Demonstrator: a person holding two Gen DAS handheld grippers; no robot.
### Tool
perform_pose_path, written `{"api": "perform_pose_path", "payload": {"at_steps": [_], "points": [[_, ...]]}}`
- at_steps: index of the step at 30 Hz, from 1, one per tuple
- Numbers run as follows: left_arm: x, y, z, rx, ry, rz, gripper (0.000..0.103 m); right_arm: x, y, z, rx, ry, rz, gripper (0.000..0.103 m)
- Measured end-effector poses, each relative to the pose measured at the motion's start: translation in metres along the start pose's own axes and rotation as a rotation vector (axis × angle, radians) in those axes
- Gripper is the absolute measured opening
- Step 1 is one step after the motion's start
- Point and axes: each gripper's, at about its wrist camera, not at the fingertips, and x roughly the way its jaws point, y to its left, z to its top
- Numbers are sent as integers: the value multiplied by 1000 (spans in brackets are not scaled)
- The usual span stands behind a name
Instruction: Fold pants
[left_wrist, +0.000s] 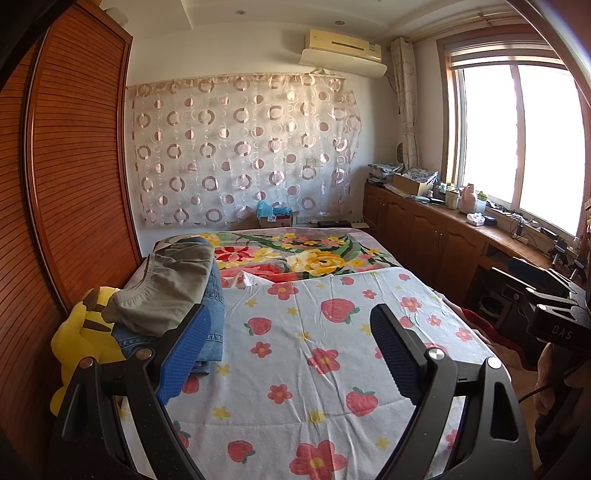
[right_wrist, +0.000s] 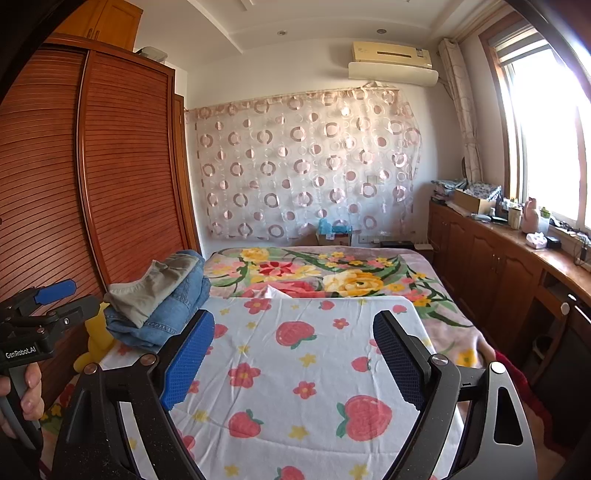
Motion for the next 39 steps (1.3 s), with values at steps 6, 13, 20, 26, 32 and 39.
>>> {"api": "perform_pose_path", "payload": {"at_steps": [6,13,20,26,32,39], "points": [[0,0,0,-1,0,0,89,-1,1,-1,0,0,-1,89],[0,0,0,1,1,0,89,-1,0,-2,1,-1,-3,89],[0,-1,0,-1,0,-1,89,-1,-1,-3,1,-1,-4,89],[0,-1,0,-1,0,0,89,-1,-1,-5,-1,-1,-7,89],[0,0,0,-1,0,-1,89,-2,0,-6,0,-1,-4,89],[0,0,0,0,0,0,89,-3,0,-6,-1,-1,-5,89]]}}
